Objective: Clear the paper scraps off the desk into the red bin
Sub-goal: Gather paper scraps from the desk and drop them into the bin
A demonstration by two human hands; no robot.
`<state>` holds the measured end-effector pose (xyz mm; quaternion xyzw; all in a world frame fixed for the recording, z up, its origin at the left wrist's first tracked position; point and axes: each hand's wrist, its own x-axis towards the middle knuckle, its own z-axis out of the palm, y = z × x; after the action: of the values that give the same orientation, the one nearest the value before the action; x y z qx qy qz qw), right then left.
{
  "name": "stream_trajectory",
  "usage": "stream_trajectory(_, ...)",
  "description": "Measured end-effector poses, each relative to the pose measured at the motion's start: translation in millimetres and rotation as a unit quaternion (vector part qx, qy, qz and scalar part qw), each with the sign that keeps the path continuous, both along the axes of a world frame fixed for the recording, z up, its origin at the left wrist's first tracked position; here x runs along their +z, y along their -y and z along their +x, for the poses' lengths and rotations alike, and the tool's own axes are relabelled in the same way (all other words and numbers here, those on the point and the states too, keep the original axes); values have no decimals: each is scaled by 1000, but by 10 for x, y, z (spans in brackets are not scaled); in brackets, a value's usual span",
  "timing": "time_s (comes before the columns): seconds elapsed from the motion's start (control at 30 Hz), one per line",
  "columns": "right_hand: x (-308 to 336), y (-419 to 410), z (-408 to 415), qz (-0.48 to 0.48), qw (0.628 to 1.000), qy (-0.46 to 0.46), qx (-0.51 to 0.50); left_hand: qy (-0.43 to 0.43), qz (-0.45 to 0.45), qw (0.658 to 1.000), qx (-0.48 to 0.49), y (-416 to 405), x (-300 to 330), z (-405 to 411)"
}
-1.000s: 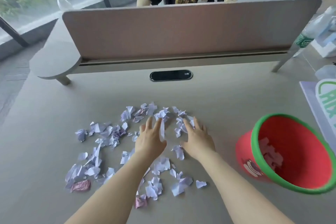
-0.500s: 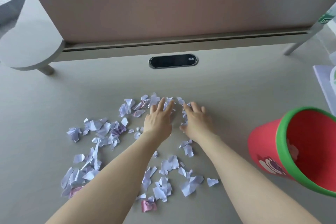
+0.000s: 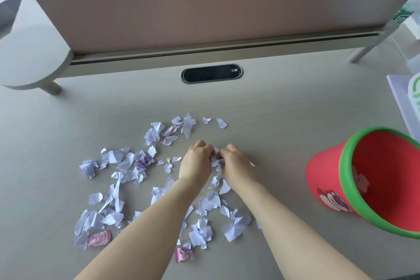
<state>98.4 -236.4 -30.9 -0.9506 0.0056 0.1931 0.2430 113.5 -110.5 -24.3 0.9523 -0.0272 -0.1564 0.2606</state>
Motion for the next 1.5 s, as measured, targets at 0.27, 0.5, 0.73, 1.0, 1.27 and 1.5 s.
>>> stream_trajectory(0.27, 185, 114, -164, 43, 998, 19, -52, 21, -59, 997, 50, 92, 168, -178)
stream_trajectory(0.5, 802, 454, -230, 105, 972, 162, -132, 97, -154, 980, 82, 494, 789, -193)
stream_trajectory(0.73, 1570, 1131, -412, 91, 924, 319, -189, 160, -262, 951, 45, 1239, 1435, -252)
stream_trajectory(1.0, 1756, 1941, -832, 40, 923, 283, -258, 158, -279, 946, -52, 2083, 1584, -480)
stream_trajectory(1.27, 1561, 2224, -1050, 0, 942, 195, -274, 81, -202, 968, -127, 2388, 1498, -647)
stream_trajectory(1.5, 1530, 2219, -1098, -34, 945, 144, -292, 85, -191, 962, -174, 2404, 1541, -689)
